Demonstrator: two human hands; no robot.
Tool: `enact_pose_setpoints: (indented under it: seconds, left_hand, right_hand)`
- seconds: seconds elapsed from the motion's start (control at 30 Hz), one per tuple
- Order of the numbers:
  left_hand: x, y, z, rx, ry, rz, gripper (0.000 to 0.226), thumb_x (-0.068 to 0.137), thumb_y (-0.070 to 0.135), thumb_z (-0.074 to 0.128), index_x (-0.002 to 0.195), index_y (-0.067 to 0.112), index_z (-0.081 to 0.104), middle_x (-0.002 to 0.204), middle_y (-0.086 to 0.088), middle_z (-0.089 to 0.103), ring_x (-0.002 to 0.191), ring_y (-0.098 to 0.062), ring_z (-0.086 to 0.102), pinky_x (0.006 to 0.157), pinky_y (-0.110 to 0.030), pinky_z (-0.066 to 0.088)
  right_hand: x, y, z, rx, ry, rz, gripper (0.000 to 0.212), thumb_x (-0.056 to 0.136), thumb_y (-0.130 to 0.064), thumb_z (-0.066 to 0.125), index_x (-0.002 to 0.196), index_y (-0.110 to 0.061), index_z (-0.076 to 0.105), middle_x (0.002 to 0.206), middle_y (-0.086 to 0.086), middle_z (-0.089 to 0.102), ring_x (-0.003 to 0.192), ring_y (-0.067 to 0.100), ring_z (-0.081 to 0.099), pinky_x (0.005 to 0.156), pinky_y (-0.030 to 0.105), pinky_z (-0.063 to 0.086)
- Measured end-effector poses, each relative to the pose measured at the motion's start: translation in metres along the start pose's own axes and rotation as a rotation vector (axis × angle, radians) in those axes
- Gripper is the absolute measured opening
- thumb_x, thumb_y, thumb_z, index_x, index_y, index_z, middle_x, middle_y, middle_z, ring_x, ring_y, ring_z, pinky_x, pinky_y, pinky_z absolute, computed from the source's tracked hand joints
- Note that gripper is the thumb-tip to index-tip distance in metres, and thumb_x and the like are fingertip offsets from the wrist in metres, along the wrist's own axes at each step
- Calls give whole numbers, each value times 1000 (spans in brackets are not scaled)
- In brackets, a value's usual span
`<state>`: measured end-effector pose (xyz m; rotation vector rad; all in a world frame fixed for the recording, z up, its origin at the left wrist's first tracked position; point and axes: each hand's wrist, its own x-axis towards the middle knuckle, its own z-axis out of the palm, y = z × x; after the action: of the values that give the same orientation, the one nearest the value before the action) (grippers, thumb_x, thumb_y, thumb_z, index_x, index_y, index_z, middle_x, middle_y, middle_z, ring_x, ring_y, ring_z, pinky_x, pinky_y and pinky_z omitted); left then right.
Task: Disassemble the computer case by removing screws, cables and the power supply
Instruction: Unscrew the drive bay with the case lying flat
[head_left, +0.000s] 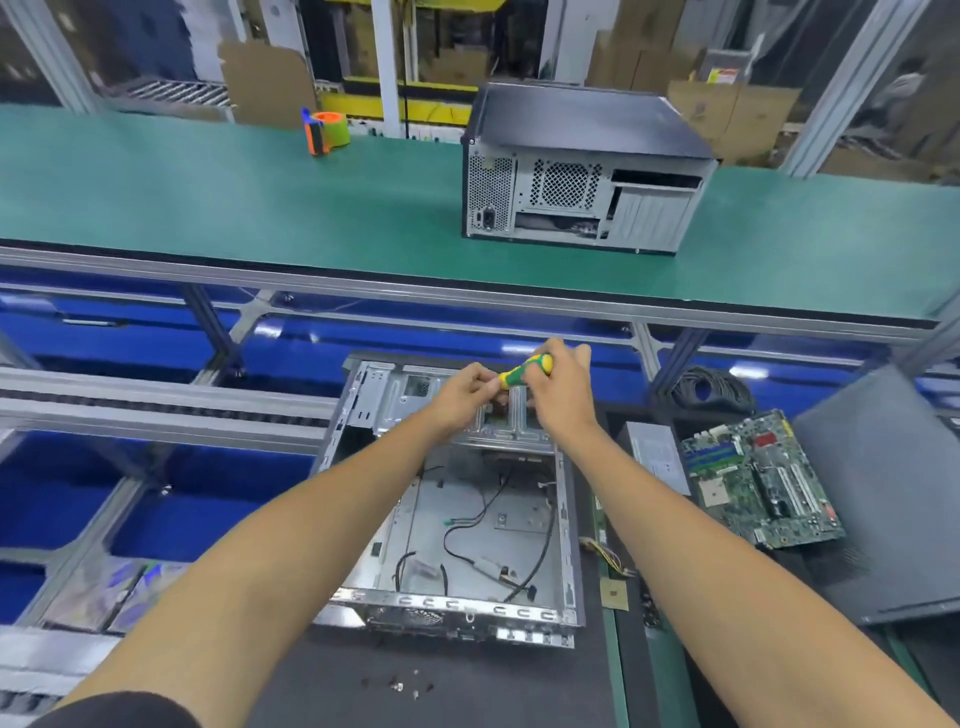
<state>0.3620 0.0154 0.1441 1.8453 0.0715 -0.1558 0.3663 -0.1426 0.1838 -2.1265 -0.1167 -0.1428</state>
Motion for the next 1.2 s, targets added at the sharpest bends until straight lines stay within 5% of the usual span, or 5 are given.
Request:
enact_pose_setpoints:
  seconds: [0.07, 0.23, 0.43, 0.9, 1.2]
  left_hand:
    - [5, -3, -10, 126, 1, 60, 20, 104, 0, 53, 118, -13, 56, 104, -20, 60, 88, -16, 56, 74, -9, 48]
    - [25, -13, -19, 326, 30, 130, 11, 98, 10, 67, 106, 3, 69, 110, -18, 62, 105, -30, 57, 103, -42, 45]
    - [29, -19, -19, 188, -4, 135, 7, 97, 6, 67, 102, 1, 66, 90, -11, 69, 75, -10, 60, 72, -18, 49]
    - [33, -31, -17, 109, 38, 172, 8, 98, 2, 63, 103, -5, 64, 95, -22, 72, 88, -26, 67, 90, -41, 53]
    - [29, -35, -12, 216, 48, 180, 7, 102, 10, 58, 104, 6, 63, 99, -4, 74, 97, -27, 66, 94, -47, 51]
  right_hand:
    - [11, -6, 4, -16, -1, 1, 1, 94, -12, 51, 95, -12, 52, 102, 0, 34, 75, 26, 51, 75, 57, 56]
    - [34, -20, 12, -155, -27, 21, 12, 97, -17, 49, 94, -6, 47, 108, 12, 37, 69, 22, 41, 70, 51, 53]
    - [50, -30, 18, -221, -65, 9, 19, 94, -20, 50, 92, -1, 51, 110, 15, 42, 71, 24, 40, 68, 42, 46]
    - [61, -38, 31, -306, -102, -100, 18, 97, -24, 49, 85, -13, 42, 98, 5, 35, 61, 17, 36, 50, 31, 28]
    - [69, -46, 29, -379, -133, -76, 29, 90, -28, 56, 73, -16, 37, 76, 2, 45, 64, 20, 38, 50, 33, 25]
